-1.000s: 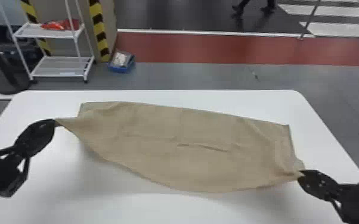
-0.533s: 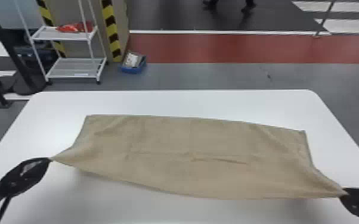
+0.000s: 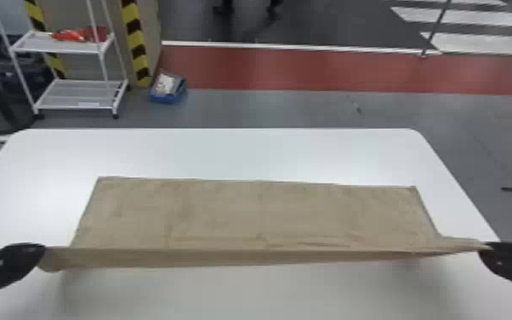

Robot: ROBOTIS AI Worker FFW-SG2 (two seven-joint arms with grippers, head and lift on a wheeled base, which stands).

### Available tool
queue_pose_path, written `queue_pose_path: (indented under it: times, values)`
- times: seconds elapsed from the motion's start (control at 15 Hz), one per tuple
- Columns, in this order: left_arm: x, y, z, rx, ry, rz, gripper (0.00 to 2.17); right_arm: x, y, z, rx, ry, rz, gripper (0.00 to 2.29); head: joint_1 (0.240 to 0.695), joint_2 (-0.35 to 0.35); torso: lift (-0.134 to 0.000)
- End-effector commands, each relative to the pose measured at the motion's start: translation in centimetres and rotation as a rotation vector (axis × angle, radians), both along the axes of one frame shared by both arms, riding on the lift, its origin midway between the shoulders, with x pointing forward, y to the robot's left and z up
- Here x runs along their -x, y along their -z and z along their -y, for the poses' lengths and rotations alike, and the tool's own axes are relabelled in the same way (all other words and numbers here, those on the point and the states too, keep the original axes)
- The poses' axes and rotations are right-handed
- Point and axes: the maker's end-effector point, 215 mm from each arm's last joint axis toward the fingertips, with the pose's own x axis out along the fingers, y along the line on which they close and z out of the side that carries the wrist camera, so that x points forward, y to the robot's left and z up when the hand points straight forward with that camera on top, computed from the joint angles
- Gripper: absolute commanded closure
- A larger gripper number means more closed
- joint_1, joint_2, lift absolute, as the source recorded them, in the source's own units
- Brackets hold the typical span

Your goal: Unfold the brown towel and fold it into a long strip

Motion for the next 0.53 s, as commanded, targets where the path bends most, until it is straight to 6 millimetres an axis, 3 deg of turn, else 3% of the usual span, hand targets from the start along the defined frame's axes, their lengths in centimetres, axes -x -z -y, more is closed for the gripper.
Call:
queue_pose_path:
  times: [0.0,0.2,0.33,0.47]
  values:
    - [-2.9,-1.3,1.5,-0.023,0.009,-0.005,1.31,-2.4,-0.9,-0.1,-0.047,0.028,-0.017,2.25,0.695,-0.105,-0.123]
    - [-6.7,-3.1,3.4,-0.013,0.003,-0.005,1.31,-5.1,-0.5,-1.1,-0.061,0.041,-0.066,2.25,0.695,-0.117,-0.123]
    - [-9.4,-3.9,4.5,-0.005,-0.024,0.005,1.31,-6.7,0.4,-0.9,-0.069,0.065,-0.101,2.25,0.695,-0.121,-0.123]
    - [-12.7,-3.6,4.4,0.010,-0.111,-0.039,1.31,-8.5,1.2,0.0,-0.073,0.103,-0.132,2.25,0.695,-0.129,-0.123]
